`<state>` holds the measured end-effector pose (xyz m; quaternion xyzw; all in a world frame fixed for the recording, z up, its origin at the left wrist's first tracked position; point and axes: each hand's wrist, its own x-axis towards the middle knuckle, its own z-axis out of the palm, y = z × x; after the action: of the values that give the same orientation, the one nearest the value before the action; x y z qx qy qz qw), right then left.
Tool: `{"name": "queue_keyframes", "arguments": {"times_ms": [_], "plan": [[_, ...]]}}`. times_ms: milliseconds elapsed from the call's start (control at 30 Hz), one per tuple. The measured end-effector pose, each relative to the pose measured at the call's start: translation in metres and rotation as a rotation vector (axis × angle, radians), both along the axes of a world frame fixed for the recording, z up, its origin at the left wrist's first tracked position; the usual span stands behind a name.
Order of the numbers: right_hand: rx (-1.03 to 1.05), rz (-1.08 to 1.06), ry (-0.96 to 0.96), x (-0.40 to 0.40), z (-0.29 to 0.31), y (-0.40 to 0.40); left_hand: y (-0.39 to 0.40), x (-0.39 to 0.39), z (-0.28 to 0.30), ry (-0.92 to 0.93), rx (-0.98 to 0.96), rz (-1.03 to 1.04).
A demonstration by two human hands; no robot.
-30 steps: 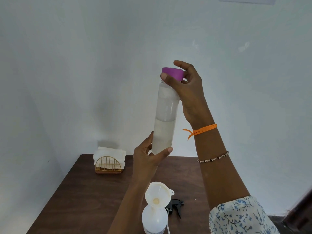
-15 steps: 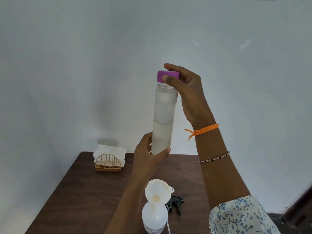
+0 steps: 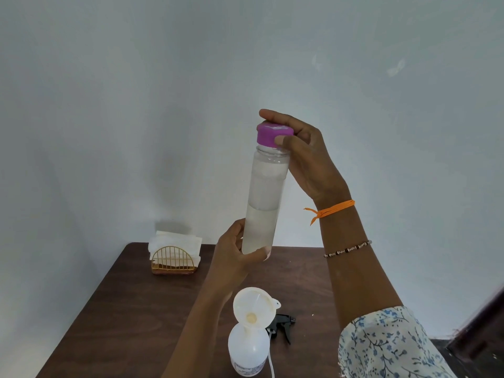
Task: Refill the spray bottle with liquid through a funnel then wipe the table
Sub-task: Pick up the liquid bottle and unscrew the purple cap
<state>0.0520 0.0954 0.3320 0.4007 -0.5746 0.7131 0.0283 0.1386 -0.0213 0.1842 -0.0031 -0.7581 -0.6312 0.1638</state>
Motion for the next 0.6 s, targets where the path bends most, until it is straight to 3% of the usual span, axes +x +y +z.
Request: {"name": "queue_keyframes", "arguments": {"times_ms": [133,433,600], "plan": [[-0.142,0.111,-0.070,-0.003,0.001,0.003,-0.001,-0.002,-0.008,-0.023,0.002,-0.037],[-0.179,-0.055,-0.220,-0.003,-0.043,0.026,0.000,-0.004,-0.014,-0.033,-0.013,-0.012],[-0.236,-0.202,-0.405,0.008,-0.089,0.041,0.003,-0.003,-0.015,-0.036,-0.039,-0.007]]}}
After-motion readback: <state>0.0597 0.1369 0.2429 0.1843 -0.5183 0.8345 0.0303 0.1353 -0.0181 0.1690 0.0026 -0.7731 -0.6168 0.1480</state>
